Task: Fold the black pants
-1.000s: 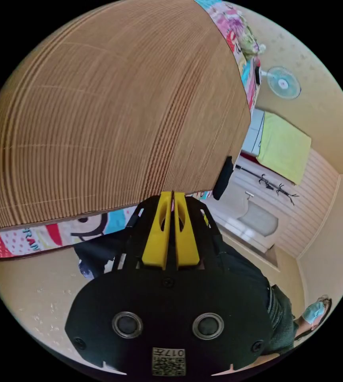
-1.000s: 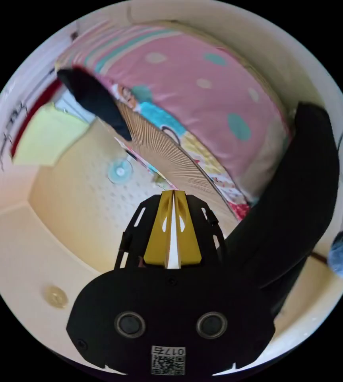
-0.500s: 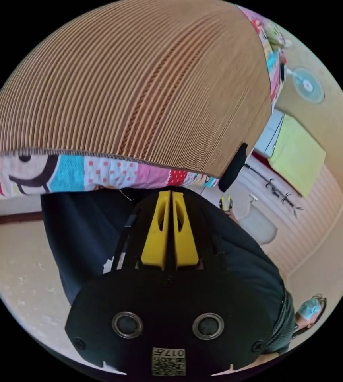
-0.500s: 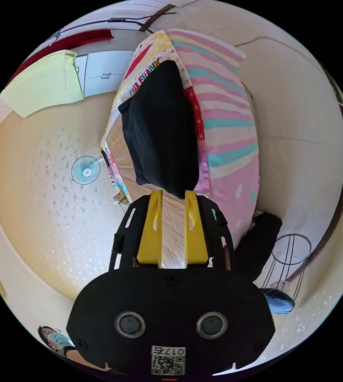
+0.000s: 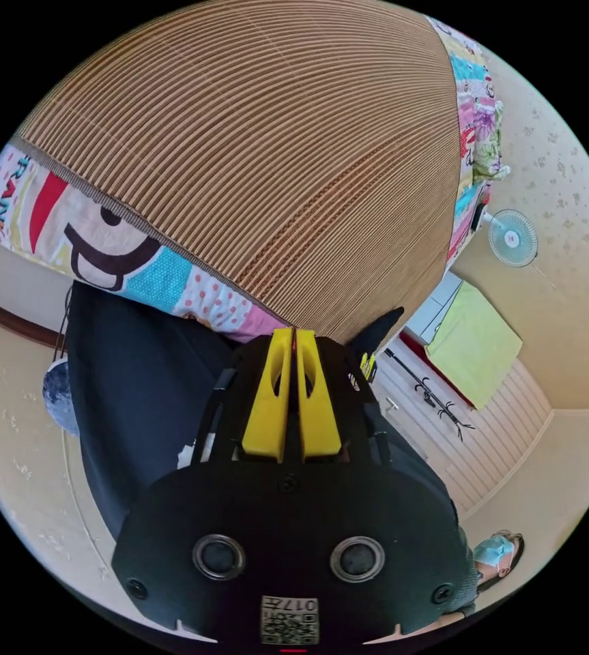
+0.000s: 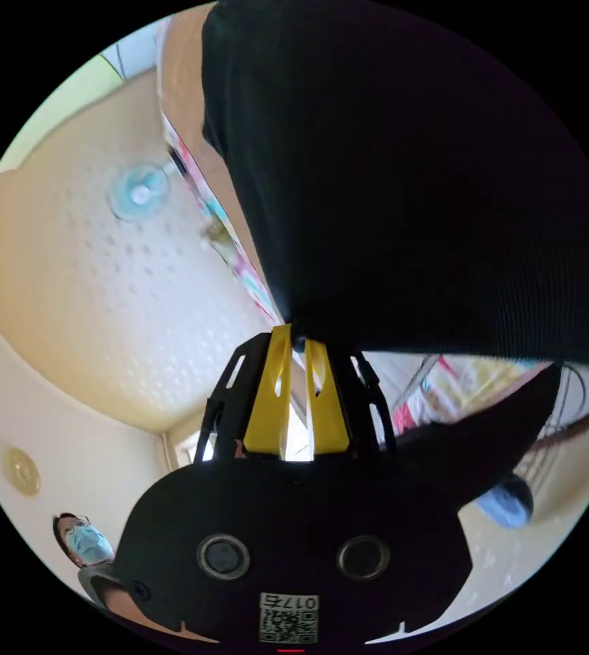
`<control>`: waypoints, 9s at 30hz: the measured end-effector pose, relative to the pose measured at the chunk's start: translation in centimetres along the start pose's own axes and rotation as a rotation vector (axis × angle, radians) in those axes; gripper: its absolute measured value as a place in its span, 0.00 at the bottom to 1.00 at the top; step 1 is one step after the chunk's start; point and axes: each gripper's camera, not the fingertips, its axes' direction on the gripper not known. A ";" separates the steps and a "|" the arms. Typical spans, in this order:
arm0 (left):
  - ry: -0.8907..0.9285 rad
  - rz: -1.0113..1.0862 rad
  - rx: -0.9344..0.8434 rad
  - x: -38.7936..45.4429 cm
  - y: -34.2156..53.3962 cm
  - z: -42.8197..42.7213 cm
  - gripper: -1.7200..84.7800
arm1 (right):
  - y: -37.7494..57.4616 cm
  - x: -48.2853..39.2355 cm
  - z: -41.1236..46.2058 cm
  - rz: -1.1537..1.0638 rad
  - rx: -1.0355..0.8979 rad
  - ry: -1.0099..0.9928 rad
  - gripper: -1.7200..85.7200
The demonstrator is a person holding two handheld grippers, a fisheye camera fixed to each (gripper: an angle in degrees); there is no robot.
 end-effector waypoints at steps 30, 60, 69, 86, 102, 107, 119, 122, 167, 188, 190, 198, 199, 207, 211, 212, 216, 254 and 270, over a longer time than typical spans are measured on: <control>-0.405 0.398 -0.201 13.0 1.0 17.3 0.03 | -13.5 9.4 8.3 -0.486 -0.203 0.550 0.06; 0.450 0.989 -0.449 16.0 9.3 26.5 0.08 | -5.5 24.3 34.4 -1.222 -1.202 0.265 0.05; 1.129 1.987 -0.499 21.3 28.2 11.2 0.08 | 4.6 21.8 37.5 -1.472 -1.226 -0.249 0.04; 2.077 1.984 -0.297 8.6 37.2 2.9 0.08 | -3.4 37.6 38.9 -1.549 -0.670 0.084 0.18; 1.180 1.969 -0.417 7.0 45.2 9.2 0.08 | 1.3 39.5 48.3 -1.754 -0.128 0.808 0.05; 0.604 1.875 -0.323 4.9 47.1 13.6 0.07 | 4.7 35.7 41.3 -1.712 0.312 0.678 0.05; 0.068 1.964 0.026 6.7 54.0 20.0 0.08 | 27.0 35.3 35.9 -2.056 1.077 0.299 0.05; 0.153 1.969 0.224 7.0 55.6 19.2 0.11 | 30.8 35.3 33.8 -2.083 1.203 0.198 0.05; -0.557 0.676 -0.148 11.9 7.3 8.3 0.11 | -25.1 37.0 44.2 -0.691 -0.515 1.543 0.03; -0.096 0.210 -0.097 -4.3 2.0 -8.1 0.11 | -11.2 33.0 21.0 -0.233 -0.255 1.322 0.02; 0.087 0.114 0.055 -6.5 1.1 -12.8 0.14 | -9.5 31.6 18.1 -0.175 -0.194 1.180 0.02; 0.705 -0.228 0.634 -15.4 -0.7 -25.7 0.17 | 1.7 28.1 6.4 0.034 0.103 0.796 0.02; 0.752 -0.279 0.647 -16.4 -1.1 -26.1 0.17 | 3.8 27.6 5.0 0.058 0.145 0.756 0.02; 0.931 -0.377 0.702 -20.0 -2.7 -26.3 0.06 | 17.6 24.5 -3.3 0.184 0.382 0.552 0.02; 0.960 -0.122 0.597 -16.7 -2.9 -29.2 0.06 | 22.8 22.6 -6.4 0.233 0.443 0.472 0.02; 0.967 0.008 0.572 -15.0 -2.4 -30.8 0.06 | 24.0 22.1 -7.1 0.250 0.457 0.447 0.02; 1.019 0.202 0.532 -11.0 0.7 -34.2 0.06 | 26.7 20.1 -9.1 0.285 0.527 0.315 0.02; 0.115 -0.043 0.024 -7.0 6.4 1.5 0.12 | 19.5 -4.5 -16.3 0.328 0.378 -0.308 0.13; 0.392 -0.120 0.288 -9.6 7.9 -1.1 0.12 | 15.5 -19.7 -15.9 -0.028 0.328 -0.504 0.07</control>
